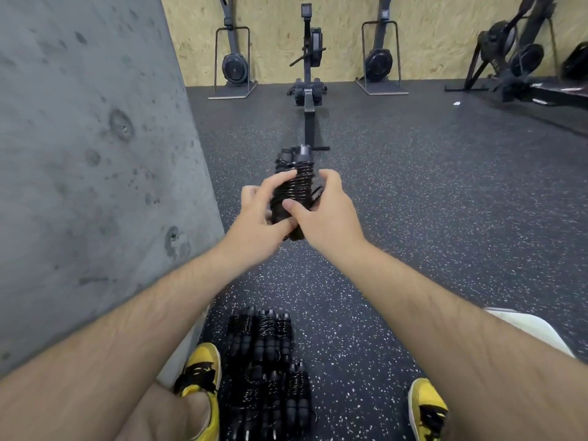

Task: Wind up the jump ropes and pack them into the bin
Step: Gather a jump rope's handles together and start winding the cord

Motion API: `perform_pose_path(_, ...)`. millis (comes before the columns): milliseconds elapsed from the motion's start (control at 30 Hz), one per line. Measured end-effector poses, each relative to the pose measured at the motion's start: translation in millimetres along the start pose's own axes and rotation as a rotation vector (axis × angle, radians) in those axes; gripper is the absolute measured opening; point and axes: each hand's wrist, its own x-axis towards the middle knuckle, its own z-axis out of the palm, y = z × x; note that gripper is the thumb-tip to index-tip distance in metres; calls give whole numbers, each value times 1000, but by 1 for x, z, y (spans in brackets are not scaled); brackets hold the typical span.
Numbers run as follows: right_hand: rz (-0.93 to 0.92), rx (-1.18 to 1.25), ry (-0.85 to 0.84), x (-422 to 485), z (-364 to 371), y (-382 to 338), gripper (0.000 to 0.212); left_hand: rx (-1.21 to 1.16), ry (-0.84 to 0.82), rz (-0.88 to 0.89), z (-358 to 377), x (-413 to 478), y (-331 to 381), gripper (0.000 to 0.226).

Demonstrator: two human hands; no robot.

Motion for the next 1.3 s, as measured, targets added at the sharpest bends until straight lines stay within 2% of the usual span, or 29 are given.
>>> perform_pose_path(133, -38, -41, -124, -1, 22, 6, 70, 85, -2, -102, -13, -2, -29, 76)
perform_pose_path(300, 56, -60, -273, -10, 75, 31, 70, 145, -77, -225, -20, -18, -78, 68)
perform_pose_path(467, 151, -141, -436, -28, 124, 67, 71, 271, -159, -415, -17, -42, -162, 68)
perform_pose_path(633, 197, -279, -644, -35, 155, 107, 71, 156, -89, -566, 13, -88, -206, 73)
perform_pose_path(833, 538, -185, -580, -101, 193, 176, 75, 161, -265, -728, 48, -136, -261, 78)
perform_pose_path(933, 614, -182, -536, -139, 204, 212, 67, 170, -340, -816, 72, -167, -274, 78)
perform_pose_path(1100, 714, -237, -471, -179, 208, 260, 58, 280, -408, -845, 120, -205, -284, 69)
perform_pose_path(1167, 716, -253, -502, -183, 207, 272, 61, 336, -437, -866, 133, -215, -290, 69)
perform_pose_path(1300, 765, -303, -709, -186, 207, 284, 67, 565, -547, -901, 140, -218, -301, 70)
